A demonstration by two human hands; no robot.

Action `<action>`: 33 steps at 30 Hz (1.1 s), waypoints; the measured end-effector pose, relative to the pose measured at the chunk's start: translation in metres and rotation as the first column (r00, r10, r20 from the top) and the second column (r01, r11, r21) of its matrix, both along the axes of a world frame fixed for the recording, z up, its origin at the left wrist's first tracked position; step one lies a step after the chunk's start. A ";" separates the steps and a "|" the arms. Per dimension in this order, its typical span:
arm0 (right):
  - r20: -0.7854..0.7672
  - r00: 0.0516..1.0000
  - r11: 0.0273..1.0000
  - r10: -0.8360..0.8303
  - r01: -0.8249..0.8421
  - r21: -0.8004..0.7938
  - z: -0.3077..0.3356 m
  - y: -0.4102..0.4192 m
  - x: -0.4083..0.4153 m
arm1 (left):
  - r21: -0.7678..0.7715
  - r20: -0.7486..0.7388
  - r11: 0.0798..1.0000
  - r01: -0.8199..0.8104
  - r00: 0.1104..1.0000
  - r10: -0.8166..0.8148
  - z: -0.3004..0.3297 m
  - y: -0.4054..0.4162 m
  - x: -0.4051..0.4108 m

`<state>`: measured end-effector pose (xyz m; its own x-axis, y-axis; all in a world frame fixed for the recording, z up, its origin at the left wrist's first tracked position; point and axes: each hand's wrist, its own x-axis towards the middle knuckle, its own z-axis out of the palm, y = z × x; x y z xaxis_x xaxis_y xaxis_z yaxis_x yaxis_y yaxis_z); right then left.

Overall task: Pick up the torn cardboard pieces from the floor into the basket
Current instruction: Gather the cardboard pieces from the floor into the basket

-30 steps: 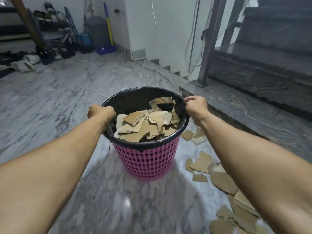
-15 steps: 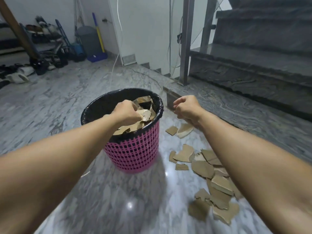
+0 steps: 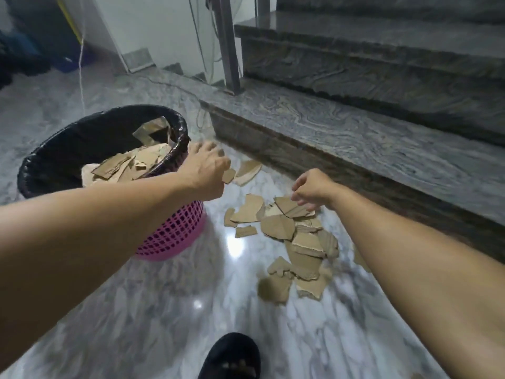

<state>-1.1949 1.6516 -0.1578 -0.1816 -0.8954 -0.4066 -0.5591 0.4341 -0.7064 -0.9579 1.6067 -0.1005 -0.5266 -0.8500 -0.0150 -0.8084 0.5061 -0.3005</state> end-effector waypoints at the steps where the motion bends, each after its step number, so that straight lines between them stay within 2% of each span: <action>1: -0.019 1.000 1.000 0.003 -0.002 0.026 -0.010 0.003 -0.005 | 0.098 0.025 0.995 -0.035 0.999 0.033 -0.012 -0.001 -0.009; 5: -0.058 0.998 0.990 -0.033 0.040 0.133 -0.054 0.017 -0.026 | 0.411 0.073 0.892 -0.189 0.982 0.175 -0.052 -0.007 -0.043; 8: -0.137 0.989 0.985 -0.059 0.080 0.155 -0.080 0.020 -0.035 | 0.495 0.040 0.842 -0.212 0.974 0.222 -0.080 -0.013 -0.051; 10: -0.181 0.981 0.983 -0.072 0.100 0.156 -0.093 0.016 -0.037 | 0.552 -0.011 0.790 -0.266 0.945 0.327 -0.100 -0.022 -0.048; 14: -0.242 0.967 0.983 -0.075 0.113 0.145 -0.112 0.001 -0.038 | 0.657 -0.117 0.657 -0.370 0.811 0.573 -0.142 -0.039 -0.035; 17: -0.227 0.961 0.972 -0.160 0.194 0.136 -0.130 -0.017 -0.039 | 0.658 -0.190 0.603 -0.451 0.675 0.713 -0.170 -0.045 -0.027; 20: -0.242 0.930 0.945 -0.278 0.309 0.104 -0.143 -0.038 -0.039 | 0.696 -0.188 0.484 -0.530 0.517 0.835 -0.196 -0.045 -0.026; 22: -0.245 0.924 0.944 -0.293 0.321 0.081 -0.146 -0.053 -0.041 | 0.687 -0.183 0.480 -0.545 0.510 0.841 -0.208 -0.044 -0.028; 26: -0.290 0.938 0.969 -0.189 0.227 0.103 -0.152 -0.072 -0.043 | 0.655 -0.194 0.544 -0.524 0.579 0.792 -0.222 -0.048 -0.033; 29: -0.286 0.944 0.967 -0.162 0.209 0.143 -0.155 -0.074 -0.037 | 0.651 -0.167 0.548 -0.525 0.606 0.778 -0.231 -0.051 -0.038; 33: -0.075 0.959 0.942 -0.275 0.284 0.179 -0.158 -0.075 -0.034 | 0.624 -0.189 0.565 -0.540 0.597 0.780 -0.241 -0.052 -0.045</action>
<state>-1.2288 1.5769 -0.3162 -0.4371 -0.7151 -0.5456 -0.4279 0.6988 -0.5732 -1.0033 1.5551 -0.3414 0.1362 -0.8867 -0.4418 -0.9341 -0.2635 0.2409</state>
